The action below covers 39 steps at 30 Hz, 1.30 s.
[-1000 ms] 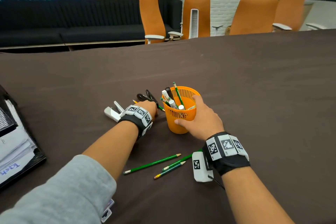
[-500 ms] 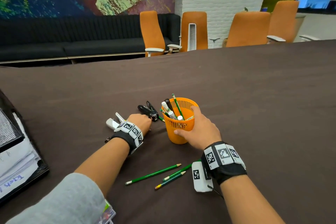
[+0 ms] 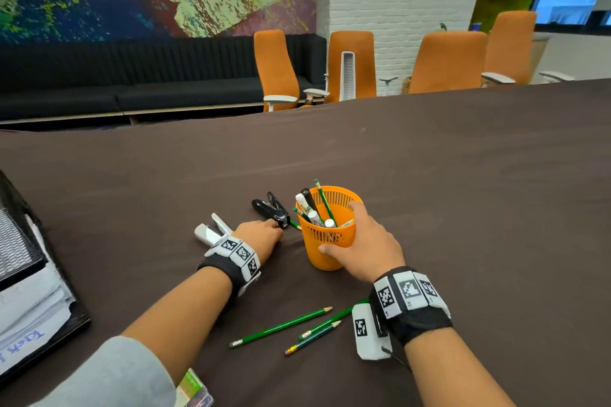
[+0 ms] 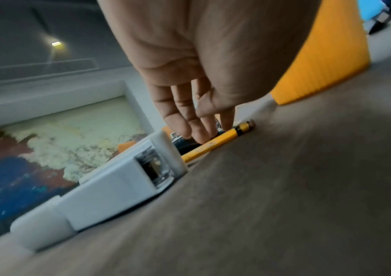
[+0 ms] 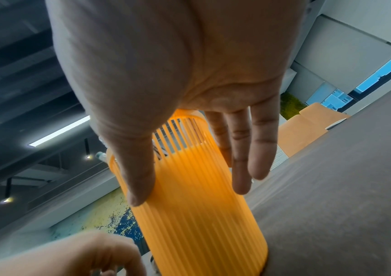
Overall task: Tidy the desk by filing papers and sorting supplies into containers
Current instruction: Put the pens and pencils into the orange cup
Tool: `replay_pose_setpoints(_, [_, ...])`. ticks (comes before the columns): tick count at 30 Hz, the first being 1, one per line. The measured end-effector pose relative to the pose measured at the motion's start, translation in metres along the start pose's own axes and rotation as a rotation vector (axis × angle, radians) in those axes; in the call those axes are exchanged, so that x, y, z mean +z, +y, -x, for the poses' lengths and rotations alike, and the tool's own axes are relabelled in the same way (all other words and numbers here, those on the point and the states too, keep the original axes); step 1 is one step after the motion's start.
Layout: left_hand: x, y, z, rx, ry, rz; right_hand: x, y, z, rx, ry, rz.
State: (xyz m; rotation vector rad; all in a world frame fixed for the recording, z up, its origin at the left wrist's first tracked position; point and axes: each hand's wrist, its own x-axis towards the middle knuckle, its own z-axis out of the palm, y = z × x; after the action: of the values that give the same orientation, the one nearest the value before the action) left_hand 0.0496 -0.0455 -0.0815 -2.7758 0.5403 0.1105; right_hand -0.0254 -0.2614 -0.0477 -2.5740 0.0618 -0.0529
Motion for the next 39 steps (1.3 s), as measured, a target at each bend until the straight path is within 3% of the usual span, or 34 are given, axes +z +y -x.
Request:
replay_pose_setpoints(3, [-0.006,-0.007,0.005,-0.023,0.007,0.066,0.001,0.0,0.0,-0.001,0.002,0.008])
replay_pose_setpoints(7, [-0.004,-0.002,0.013,0.025,-0.085,-0.038,0.003,0.001,0.0,0.006,0.006,0.009])
replay_pose_setpoints(14, [-0.01,0.008,0.012,0.092,-0.061,-0.202,0.004,0.001,0.0,0.002,0.009,0.001])
replay_pose_setpoints(16, [-0.017,-0.001,0.011,0.001,0.077,-0.055,0.004,0.001,0.0,-0.002,0.012,0.001])
replay_pose_setpoints(19, [-0.038,-0.024,0.008,-0.271,0.537,0.46,0.004,0.001,-0.002,-0.006,0.015,0.003])
replay_pose_setpoints(22, [-0.074,-0.043,0.005,-0.418,0.969,0.949,0.006,0.002,-0.003,-0.004,0.016,0.005])
replay_pose_setpoints(25, [-0.115,-0.055,0.005,-0.437,1.192,1.349,0.006,0.002,-0.003,0.003,0.014,0.003])
replay_pose_setpoints(28, [-0.137,-0.053,0.007,-0.409,1.287,1.557,0.006,0.002,-0.003,0.002,0.014,-0.001])
replay_pose_setpoints(30, [-0.143,-0.041,0.007,-0.371,1.226,1.566,0.006,0.002,-0.003,0.003,0.012,0.0])
replay_pose_setpoints(34, [-0.128,-0.011,-0.006,-0.248,0.88,1.413,0.006,0.002,-0.002,-0.001,0.016,-0.004])
replay_pose_setpoints(39, [-0.105,0.007,-0.02,-0.314,0.501,1.167,0.006,0.004,-0.003,-0.009,0.022,-0.005])
